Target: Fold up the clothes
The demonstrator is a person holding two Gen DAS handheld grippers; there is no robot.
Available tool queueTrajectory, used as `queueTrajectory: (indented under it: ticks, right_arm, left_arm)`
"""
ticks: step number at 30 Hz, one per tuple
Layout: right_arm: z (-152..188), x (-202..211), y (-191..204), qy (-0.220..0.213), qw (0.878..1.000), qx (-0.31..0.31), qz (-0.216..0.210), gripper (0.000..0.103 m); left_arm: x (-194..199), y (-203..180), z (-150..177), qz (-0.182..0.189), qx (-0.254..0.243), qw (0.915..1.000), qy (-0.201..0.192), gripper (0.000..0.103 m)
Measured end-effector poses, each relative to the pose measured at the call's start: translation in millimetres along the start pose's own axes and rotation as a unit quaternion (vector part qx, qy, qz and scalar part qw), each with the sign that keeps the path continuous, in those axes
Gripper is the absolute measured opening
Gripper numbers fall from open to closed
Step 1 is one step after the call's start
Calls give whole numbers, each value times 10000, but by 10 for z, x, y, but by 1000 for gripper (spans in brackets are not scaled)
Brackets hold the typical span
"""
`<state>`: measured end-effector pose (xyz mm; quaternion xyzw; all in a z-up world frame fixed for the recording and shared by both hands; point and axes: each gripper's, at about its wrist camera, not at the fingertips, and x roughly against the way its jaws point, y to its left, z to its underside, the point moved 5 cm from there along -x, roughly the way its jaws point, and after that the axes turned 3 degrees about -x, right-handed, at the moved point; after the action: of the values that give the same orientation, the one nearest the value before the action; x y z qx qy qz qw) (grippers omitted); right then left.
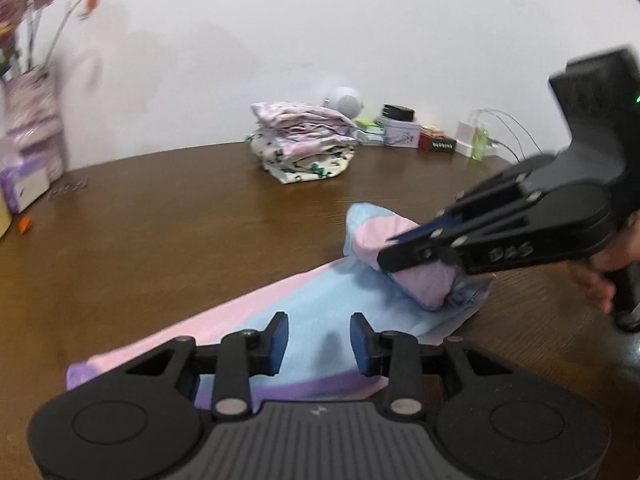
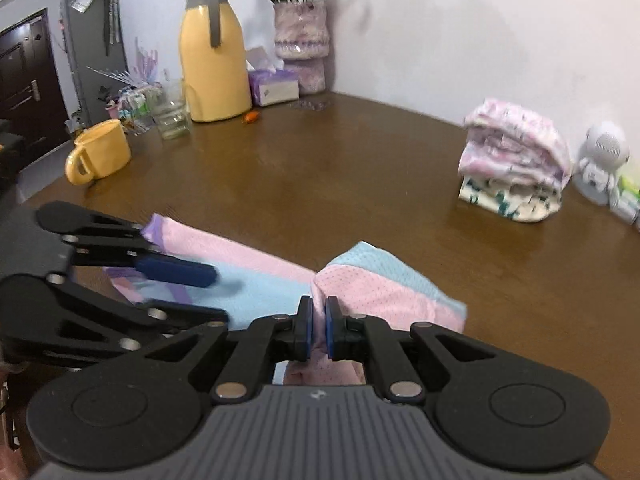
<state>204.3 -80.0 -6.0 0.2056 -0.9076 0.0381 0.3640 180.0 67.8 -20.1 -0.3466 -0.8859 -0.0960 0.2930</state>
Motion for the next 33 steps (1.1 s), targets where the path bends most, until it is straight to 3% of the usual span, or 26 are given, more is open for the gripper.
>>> queueTrajectory:
  ticks: [4, 6, 8, 10, 13, 17, 20, 23, 29, 33]
  right_arm:
    - [101, -164, 2, 65, 9997, -235, -56, 6]
    - [148, -223, -2, 72, 9991, -383, -141, 11]
    - [175, -130, -25, -100, 9974, -606, -382, 31]
    - [196, 53, -73, -352, 9948, -777, -561, 39]
    - [248, 415, -191, -759, 9917, -824, -626, 39]
    - [355, 609, -447, -824, 9945, -638, 56, 37]
    - [387, 531, -534, -729, 9953, -630, 40, 25]
    - [405, 372, -466, -603, 9976, -327, 24, 25]
    - [477, 184, -380, -459, 9989, -42, 49, 25]
    - [502, 180, -353, -524, 9985, 74, 105, 25]
  left_arm:
    - [108, 46, 20, 20, 131, 9998, -150, 33]
    - [152, 49, -2, 24, 173, 9996, -238, 37]
    - [174, 67, -52, -13, 280, 9990, -347, 39]
    - [176, 90, -115, -46, 407, 9982, -443, 39]
    - [101, 83, -238, 12, 496, 9975, -511, 36]
    - [-144, -62, -450, 273, 422, 9976, -473, 23]
    - [-348, -261, -591, 464, 228, 9979, -384, 22]
    - [-588, -369, -638, 301, 37, 9993, -217, 21]
    - [-947, -258, -460, 90, 263, 9994, 223, 21]
    - [-973, -219, -425, 82, 271, 9994, 198, 22]
